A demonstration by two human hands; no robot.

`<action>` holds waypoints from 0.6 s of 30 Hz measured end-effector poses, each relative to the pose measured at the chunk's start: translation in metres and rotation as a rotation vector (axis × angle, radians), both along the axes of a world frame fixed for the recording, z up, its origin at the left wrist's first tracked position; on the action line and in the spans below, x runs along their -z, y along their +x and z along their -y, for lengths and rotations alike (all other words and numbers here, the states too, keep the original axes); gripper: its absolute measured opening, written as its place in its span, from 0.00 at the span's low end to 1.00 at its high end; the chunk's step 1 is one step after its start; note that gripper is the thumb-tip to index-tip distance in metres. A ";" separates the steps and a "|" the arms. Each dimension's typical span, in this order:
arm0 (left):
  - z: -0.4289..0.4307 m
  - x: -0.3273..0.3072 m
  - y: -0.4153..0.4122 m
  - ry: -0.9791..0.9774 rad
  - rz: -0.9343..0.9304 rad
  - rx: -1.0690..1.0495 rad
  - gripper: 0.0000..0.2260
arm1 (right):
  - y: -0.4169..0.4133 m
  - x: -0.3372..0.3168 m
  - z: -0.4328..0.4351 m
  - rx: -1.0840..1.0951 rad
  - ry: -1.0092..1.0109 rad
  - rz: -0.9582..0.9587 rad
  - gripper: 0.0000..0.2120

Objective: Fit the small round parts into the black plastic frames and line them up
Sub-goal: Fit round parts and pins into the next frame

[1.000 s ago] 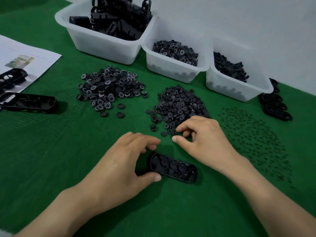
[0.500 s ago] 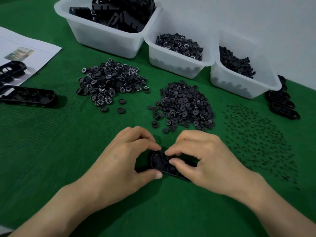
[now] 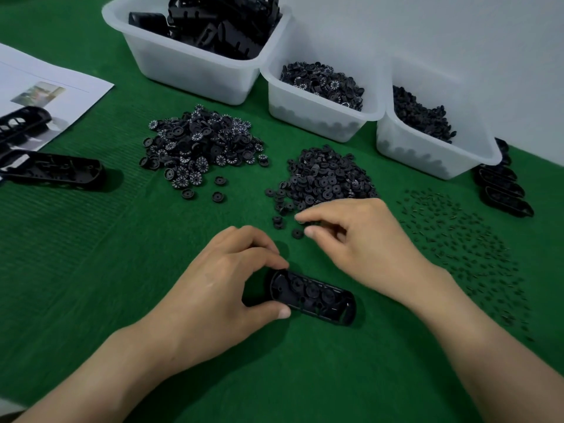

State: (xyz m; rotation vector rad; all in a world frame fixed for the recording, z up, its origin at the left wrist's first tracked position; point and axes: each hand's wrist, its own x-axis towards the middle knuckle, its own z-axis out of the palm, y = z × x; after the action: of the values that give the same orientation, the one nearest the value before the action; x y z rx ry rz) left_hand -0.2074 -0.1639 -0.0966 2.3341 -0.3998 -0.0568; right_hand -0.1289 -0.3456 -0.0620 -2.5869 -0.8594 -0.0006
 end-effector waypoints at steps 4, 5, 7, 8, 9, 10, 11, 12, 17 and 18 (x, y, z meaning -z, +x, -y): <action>0.000 0.000 0.000 -0.001 0.001 0.000 0.20 | 0.000 0.009 -0.008 0.000 -0.113 0.013 0.07; -0.001 0.000 0.000 -0.003 0.002 -0.004 0.20 | -0.001 0.009 -0.007 -0.005 -0.101 0.017 0.05; -0.001 0.001 -0.001 -0.004 0.003 -0.008 0.20 | -0.004 0.009 -0.001 -0.015 -0.055 -0.005 0.02; -0.001 0.002 0.000 -0.004 0.005 -0.008 0.20 | -0.006 0.009 0.002 -0.015 -0.034 -0.029 0.03; -0.001 0.002 0.000 -0.004 0.004 -0.009 0.20 | -0.008 0.009 0.005 -0.009 -0.017 -0.064 0.04; -0.001 0.002 0.000 -0.005 0.002 -0.009 0.20 | -0.009 0.009 0.009 0.002 -0.001 -0.100 0.05; -0.001 0.002 0.000 -0.006 -0.002 -0.009 0.20 | -0.009 0.010 0.011 0.016 0.014 -0.127 0.06; -0.001 0.002 0.000 -0.007 -0.003 -0.008 0.20 | -0.009 0.011 0.013 0.028 0.026 -0.141 0.07; -0.001 0.002 0.000 -0.004 0.003 -0.009 0.20 | -0.008 0.013 0.009 0.014 0.022 -0.122 0.07; -0.001 0.002 0.000 -0.003 0.003 -0.011 0.20 | -0.008 0.013 0.008 0.006 0.012 -0.111 0.05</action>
State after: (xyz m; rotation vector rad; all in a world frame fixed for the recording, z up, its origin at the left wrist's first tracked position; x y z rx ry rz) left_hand -0.2071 -0.1633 -0.0981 2.3332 -0.3881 -0.0470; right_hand -0.1368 -0.3535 -0.0752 -2.5513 -0.8086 0.1342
